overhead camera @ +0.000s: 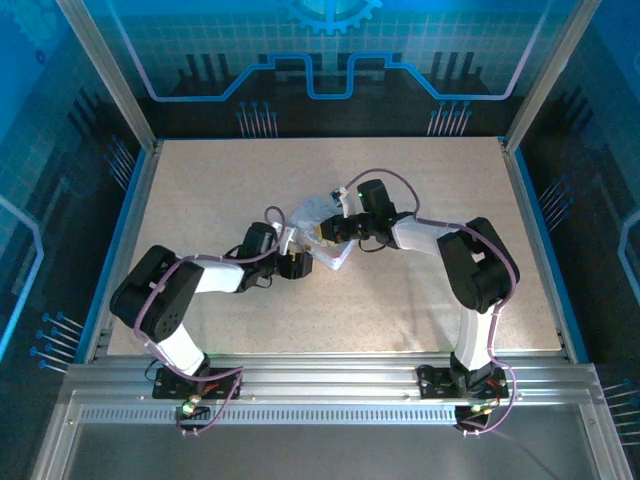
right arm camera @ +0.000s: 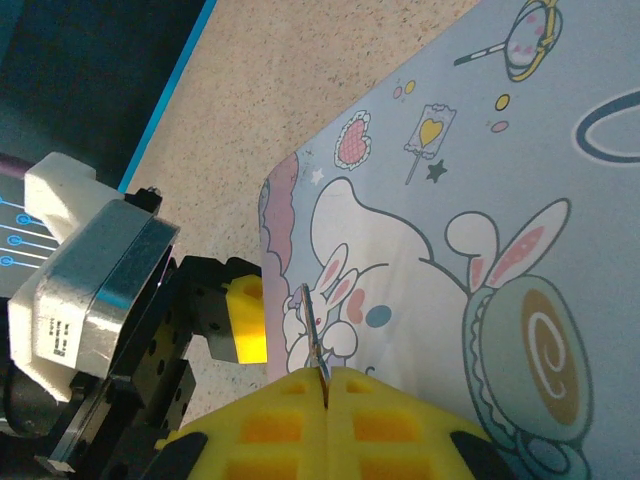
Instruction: Unlock a padlock with a key
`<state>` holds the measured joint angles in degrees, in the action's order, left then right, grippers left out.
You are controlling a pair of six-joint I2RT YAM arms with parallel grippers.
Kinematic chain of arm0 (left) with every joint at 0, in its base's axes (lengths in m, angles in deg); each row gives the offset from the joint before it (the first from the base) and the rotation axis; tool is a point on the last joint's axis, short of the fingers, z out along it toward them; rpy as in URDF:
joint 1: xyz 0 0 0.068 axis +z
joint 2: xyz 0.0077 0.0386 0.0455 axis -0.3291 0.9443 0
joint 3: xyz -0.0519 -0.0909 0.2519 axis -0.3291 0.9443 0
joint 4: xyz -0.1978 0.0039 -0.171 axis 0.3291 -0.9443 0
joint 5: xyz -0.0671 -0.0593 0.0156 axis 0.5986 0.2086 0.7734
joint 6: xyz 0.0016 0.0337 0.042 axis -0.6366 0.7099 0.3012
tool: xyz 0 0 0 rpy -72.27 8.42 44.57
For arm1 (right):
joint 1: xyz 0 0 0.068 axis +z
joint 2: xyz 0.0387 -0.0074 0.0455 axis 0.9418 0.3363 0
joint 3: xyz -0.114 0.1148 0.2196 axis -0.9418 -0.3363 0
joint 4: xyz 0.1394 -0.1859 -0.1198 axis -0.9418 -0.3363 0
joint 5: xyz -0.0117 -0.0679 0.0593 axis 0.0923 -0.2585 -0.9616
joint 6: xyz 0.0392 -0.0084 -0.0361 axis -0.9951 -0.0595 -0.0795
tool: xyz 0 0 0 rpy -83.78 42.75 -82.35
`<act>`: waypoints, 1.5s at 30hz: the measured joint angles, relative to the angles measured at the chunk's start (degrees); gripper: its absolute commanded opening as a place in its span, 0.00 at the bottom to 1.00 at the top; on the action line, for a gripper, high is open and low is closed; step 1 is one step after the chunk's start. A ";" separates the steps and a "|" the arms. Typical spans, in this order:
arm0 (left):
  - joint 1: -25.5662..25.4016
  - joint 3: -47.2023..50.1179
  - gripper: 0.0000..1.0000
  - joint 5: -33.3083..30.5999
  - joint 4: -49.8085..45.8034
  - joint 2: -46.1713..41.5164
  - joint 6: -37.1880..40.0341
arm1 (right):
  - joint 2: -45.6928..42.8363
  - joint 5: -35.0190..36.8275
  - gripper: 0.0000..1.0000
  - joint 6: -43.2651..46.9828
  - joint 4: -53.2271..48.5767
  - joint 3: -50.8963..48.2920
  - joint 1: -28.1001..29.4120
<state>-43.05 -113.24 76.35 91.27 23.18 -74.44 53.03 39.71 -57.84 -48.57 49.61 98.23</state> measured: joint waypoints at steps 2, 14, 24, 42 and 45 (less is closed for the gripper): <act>0.00 -0.79 0.63 0.17 0.11 0.83 0.04 | 0.00 0.00 0.03 0.00 0.00 0.00 0.00; -1.09 -4.42 0.56 0.33 0.22 4.42 1.46 | 0.00 0.00 0.03 0.00 0.02 0.00 0.00; -2.47 -4.98 0.45 0.15 0.81 5.49 1.05 | -0.07 0.24 0.03 0.00 0.04 0.00 -0.07; -4.09 -4.98 0.29 -1.16 2.64 6.45 -1.33 | -0.76 1.51 0.02 -0.48 0.85 -0.85 -0.09; -4.35 -4.96 0.27 -1.49 2.82 6.43 -2.01 | -0.98 1.79 0.02 -0.92 0.94 -0.96 -0.07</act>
<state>-47.40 -118.20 74.86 94.09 29.60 -76.45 52.05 41.50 -58.76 -47.63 48.65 98.16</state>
